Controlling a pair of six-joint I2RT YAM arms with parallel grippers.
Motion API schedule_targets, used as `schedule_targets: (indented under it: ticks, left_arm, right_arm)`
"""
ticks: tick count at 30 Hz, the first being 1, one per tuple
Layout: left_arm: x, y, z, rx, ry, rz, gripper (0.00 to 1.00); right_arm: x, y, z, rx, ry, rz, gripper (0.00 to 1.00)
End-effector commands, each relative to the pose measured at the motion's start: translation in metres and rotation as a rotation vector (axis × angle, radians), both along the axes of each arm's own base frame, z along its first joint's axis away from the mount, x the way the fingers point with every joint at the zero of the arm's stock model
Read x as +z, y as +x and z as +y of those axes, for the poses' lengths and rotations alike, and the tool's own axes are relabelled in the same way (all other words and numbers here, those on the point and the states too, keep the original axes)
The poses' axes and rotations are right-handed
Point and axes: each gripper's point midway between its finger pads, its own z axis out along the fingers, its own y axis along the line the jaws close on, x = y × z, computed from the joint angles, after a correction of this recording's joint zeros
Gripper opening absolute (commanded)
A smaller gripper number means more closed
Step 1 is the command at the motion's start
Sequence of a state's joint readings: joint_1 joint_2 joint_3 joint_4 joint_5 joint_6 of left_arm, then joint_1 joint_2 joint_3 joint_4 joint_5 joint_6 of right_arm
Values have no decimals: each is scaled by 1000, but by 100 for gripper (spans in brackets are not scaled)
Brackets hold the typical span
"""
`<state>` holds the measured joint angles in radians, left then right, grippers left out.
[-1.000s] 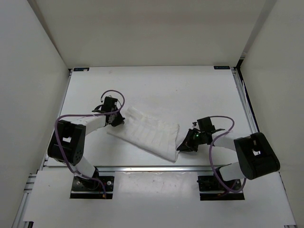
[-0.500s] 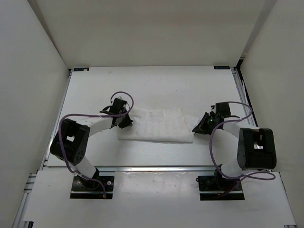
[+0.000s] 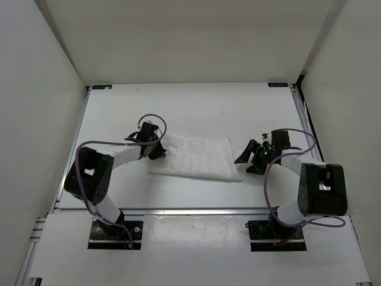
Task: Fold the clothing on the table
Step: Fold the skirt
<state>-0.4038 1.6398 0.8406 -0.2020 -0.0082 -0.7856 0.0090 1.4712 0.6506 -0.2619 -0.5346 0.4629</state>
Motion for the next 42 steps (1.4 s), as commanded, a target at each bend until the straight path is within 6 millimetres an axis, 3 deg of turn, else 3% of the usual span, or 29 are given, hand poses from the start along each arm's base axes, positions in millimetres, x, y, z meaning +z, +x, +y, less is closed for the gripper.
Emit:
schedule_targets:
  ticks: [1,12,15,20,23,24,25,26,27,29,35,39,42]
  left_arm:
    - [16,5,1,-4,-10,-40,0]
    - [18,9,11,16,4,-47,0]
    - [18,10,14,19,10,-49,0]
    - [17,9,18,23,16,-43,0]
    - [16,8,21,19,33,-40,0]
    - [14,6,24,19,36,-33,0]
    - [16,9,24,24,28,-36,0]
    - [13,7,25,28,32,-28,0]
    - [16,9,27,32,33,-36,0]
    - [17,11,26,33,26,-38,0]
    - [37,17,0,-4,-39,-78,0]
    - [61,21,-35,-83,-134,-113,0]
    - [88,21,-76,-195,-232,-164,0]
  right_arm:
    - [-14,-19,-8,6,-47,34,82]
    - [-9,-16,-14,-67,6,-17,84]
    - [-5,-7,-4,-43,23,-38,84]
    - [-17,-5,22,15,74,4,81]
    - [-22,-2,27,20,102,15,76]
    - [-24,-2,29,25,110,24,70]
    - [-24,-1,29,37,114,16,53]
    - [-26,-2,28,30,111,30,7]
    - [-30,-3,24,24,86,42,0]
    - [-27,1,17,10,57,22,0]
    - [-14,-1,-9,-21,3,3,0]
    - [-12,-7,-17,-19,-19,-3,0]
    - [-16,-13,-14,-4,-21,17,0]
